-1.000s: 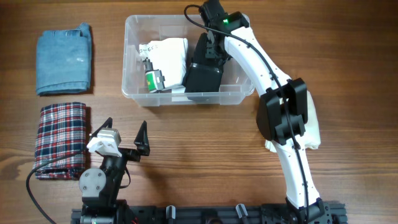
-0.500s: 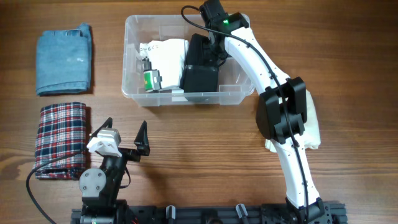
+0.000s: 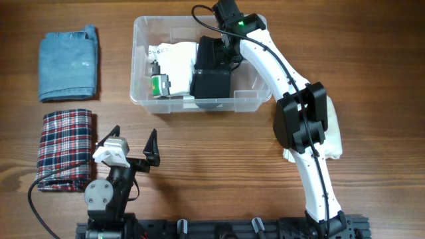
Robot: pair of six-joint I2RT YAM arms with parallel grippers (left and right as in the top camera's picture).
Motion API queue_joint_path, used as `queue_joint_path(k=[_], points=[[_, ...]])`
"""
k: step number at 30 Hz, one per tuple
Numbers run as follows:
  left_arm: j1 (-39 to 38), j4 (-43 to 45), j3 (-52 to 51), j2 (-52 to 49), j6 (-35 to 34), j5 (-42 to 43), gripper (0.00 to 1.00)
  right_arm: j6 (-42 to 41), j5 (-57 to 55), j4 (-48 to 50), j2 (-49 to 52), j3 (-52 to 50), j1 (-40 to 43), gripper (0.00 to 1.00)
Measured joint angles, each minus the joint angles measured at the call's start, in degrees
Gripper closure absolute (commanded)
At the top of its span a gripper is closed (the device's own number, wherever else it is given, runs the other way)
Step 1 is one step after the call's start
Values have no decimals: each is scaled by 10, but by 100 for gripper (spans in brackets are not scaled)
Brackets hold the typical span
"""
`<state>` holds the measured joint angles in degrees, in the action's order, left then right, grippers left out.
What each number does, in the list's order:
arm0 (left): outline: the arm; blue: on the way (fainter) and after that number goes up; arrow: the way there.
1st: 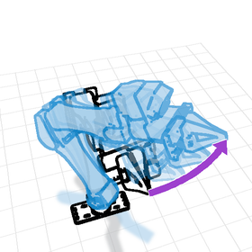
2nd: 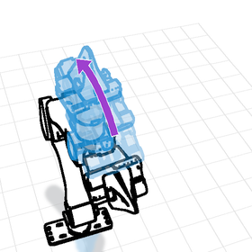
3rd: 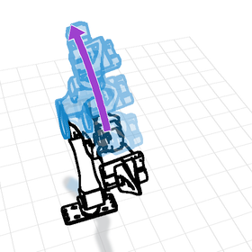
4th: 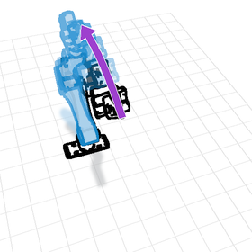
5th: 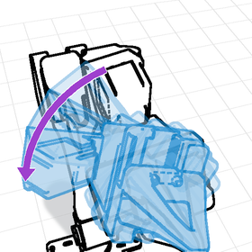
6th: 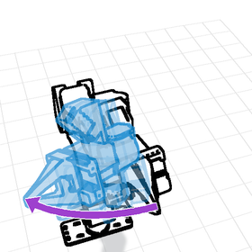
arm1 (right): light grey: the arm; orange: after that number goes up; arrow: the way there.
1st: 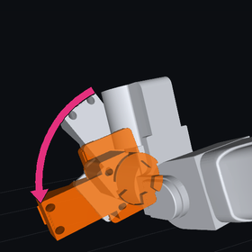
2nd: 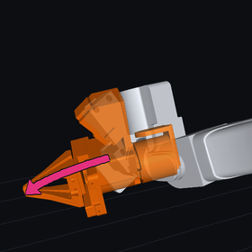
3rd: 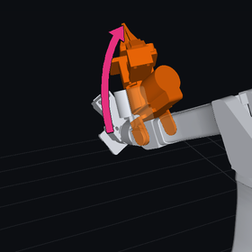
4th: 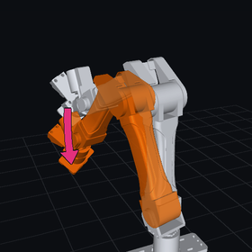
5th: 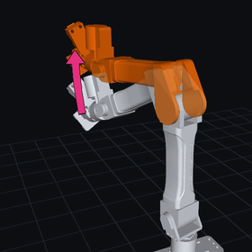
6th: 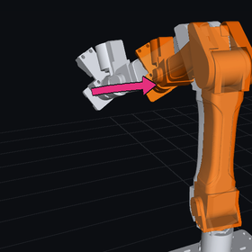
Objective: Pack container
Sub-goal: 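Raise the right gripper and move it right to the cream garment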
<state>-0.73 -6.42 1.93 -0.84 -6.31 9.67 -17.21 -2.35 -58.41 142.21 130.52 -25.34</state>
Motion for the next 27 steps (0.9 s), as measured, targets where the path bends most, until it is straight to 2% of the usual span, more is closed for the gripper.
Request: queue_joint_path(k=[4, 7, 11, 14, 16, 18, 19, 20, 23, 24, 27], points=[[0, 0, 0, 0, 0, 0, 0, -2, 0, 0, -3, 0, 4, 83], [0, 0, 0, 0, 0, 0, 0, -6, 0, 0, -21, 1, 14, 74], [0, 0, 0, 0, 0, 0, 0, -9, -2, -13, -82, 4, 37, 72], [0, 0, 0, 0, 0, 0, 0, -9, -15, -64, -158, 10, 67, 70], [0, 0, 0, 0, 0, 0, 0, -9, -31, -111, -206, 19, 86, 64], [0, 0, 0, 0, 0, 0, 0, -9, -48, -174, -258, 29, 109, 52], [0, 0, 0, 0, 0, 0, 0, -10, -53, -201, -276, 32, 118, 51], [0, 0, 0, 0, 0, 0, 0, -15, -61, -278, -311, 36, 136, 36], [0, 0, 0, 0, 0, 0, 0, -5, -52, -331, -342, 31, 153, 20], [0, 0, 0, 0, 0, 0, 0, -2, -44, -334, -347, 28, 157, 16], [0, 0, 0, 0, 0, 0, 0, 11, -5, -338, -358, 17, 168, 14]])
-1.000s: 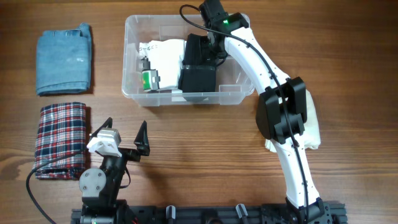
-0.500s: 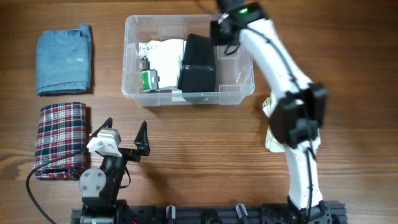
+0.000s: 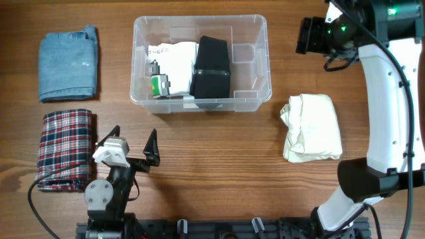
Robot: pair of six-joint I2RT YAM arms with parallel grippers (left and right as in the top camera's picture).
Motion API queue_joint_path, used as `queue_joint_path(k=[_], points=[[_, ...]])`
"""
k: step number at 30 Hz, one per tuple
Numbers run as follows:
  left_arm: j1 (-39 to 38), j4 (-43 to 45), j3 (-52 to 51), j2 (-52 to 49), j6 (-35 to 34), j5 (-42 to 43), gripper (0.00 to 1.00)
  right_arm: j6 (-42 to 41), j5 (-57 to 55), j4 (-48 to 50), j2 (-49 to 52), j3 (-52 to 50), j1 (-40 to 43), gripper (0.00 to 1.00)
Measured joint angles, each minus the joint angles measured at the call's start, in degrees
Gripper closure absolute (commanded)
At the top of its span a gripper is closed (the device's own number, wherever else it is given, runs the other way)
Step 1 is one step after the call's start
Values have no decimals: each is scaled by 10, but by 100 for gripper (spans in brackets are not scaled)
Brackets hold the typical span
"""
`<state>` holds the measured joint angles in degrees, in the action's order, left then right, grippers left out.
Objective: Pack container
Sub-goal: 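Raise the right gripper and move it right to the cream garment, then lower the right gripper and grasp the cream garment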
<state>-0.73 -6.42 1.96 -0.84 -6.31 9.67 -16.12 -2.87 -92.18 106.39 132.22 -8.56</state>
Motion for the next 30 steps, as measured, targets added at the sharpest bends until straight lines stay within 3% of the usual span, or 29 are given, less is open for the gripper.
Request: queue_joint_path(k=[7, 15, 20, 26, 30], points=[[0, 0, 0, 0, 0, 0, 0, 28, 35, 0, -29, -70, 7, 8], [0, 0, 0, 0, 0, 0, 0, 45, 32, 1, -48, -282, 68, 6], [0, 0, 0, 0, 0, 0, 0, 49, 26, 7, -48, -366, 110, 25], [0, 0, 0, 0, 0, 0, 0, 53, 24, 63, -48, -465, 121, 28], [0, 0, 0, 0, 0, 0, 0, 51, 31, 105, -48, -525, 121, 41]])
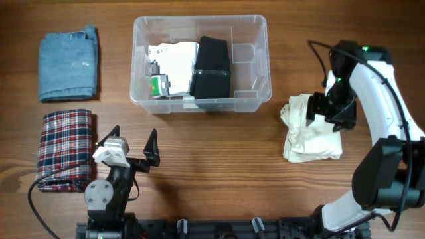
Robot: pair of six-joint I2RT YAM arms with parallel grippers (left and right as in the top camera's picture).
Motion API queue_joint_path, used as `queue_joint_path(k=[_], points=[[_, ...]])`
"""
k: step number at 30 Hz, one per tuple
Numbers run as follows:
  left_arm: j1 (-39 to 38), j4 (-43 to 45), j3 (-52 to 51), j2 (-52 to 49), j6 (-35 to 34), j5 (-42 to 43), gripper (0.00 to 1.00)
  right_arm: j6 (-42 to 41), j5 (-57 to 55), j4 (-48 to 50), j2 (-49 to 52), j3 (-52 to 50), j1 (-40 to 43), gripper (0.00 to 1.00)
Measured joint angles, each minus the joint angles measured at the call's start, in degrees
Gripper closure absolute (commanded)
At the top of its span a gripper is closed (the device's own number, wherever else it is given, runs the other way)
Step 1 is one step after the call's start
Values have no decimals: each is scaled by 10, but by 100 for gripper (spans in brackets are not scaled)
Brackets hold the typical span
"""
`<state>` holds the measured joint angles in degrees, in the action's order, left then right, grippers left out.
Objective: Pack container
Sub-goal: 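Lower the right gripper and grasp the cream garment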
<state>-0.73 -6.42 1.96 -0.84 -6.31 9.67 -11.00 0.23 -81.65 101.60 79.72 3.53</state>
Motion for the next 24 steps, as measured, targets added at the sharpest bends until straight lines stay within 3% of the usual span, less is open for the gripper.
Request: queue_joint_path(k=[6, 15, 24], points=[[0, 0, 0, 0, 0, 0, 0, -20, 7, 50, 0, -70, 0, 66], [0, 0, 0, 0, 0, 0, 0, -34, 28, 151, 0, -119, 0, 68], [0, 0, 0, 0, 0, 0, 0, -103, 60, 328, 0, -123, 0, 69]])
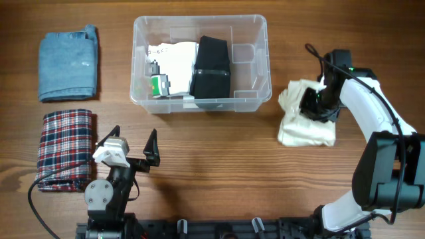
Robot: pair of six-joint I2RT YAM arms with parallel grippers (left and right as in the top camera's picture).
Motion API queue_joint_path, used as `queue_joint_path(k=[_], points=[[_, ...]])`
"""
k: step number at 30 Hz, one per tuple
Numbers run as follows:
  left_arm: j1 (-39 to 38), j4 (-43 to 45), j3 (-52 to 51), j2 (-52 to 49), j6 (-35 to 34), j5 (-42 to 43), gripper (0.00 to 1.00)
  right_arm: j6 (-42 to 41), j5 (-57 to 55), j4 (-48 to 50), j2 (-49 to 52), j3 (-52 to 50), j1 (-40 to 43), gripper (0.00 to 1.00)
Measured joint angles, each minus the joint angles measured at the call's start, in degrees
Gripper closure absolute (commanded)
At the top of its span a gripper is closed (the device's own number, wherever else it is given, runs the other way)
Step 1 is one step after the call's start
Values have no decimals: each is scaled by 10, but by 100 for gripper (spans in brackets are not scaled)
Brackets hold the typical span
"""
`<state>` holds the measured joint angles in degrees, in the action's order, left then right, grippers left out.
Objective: Pack container
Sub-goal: 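Lower the right gripper and grasp the cream garment, then lift the cream garment and carry it left into the container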
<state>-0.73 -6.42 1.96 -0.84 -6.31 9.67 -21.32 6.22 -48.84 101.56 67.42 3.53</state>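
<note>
A clear plastic container (201, 101) stands at the back middle, holding a folded white garment (171, 58) and a folded black garment (212, 66). To its right lies a cream folded cloth (300, 126), bunched up at its top edge. My right gripper (314, 103) is down on the cloth's upper part and looks shut on it. At the front left my left gripper (133, 151) rests open, near a plaid cloth (64, 149). A folded denim piece (69, 62) lies at the far left.
The right arm (372, 133) arcs along the table's right side. The left arm's base (106, 196) sits at the front edge beside the plaid cloth.
My right gripper has shifted a little left and up on the cream cloth. The cloth has slid left toward the container and bunched at its top. The left arm has not moved.
My right gripper was inside the container at the black garment. Then it was raised at the far right, with the black garment left in the container. After that it was down over the cream cloth, and now it grips that cloth, which has shifted left.
</note>
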Motion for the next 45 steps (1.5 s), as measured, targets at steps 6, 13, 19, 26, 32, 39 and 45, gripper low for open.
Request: queue_joint_path(k=[6, 13, 19, 26, 32, 39, 45], points=[[0, 0, 0, 0, 0, 0, 0, -50, 2, 121, 11, 0, 0, 65], [0, 0, 0, 0, 0, 0, 0, -73, 22, 135, 22, 19, 9, 42], [0, 0, 0, 0, 0, 0, 0, -54, 24, 68, 23, 100, 64, 30], [0, 0, 0, 0, 0, 0, 0, 61, 35, -31, 9, 201, 144, 29], [0, 0, 0, 0, 0, 0, 0, 169, 106, -45, 15, 170, 161, 26], [0, 0, 0, 0, 0, 0, 0, 250, 143, -46, 66, 150, 160, 20], [0, 0, 0, 0, 0, 0, 0, 283, 148, -48, 123, 150, 160, 19]])
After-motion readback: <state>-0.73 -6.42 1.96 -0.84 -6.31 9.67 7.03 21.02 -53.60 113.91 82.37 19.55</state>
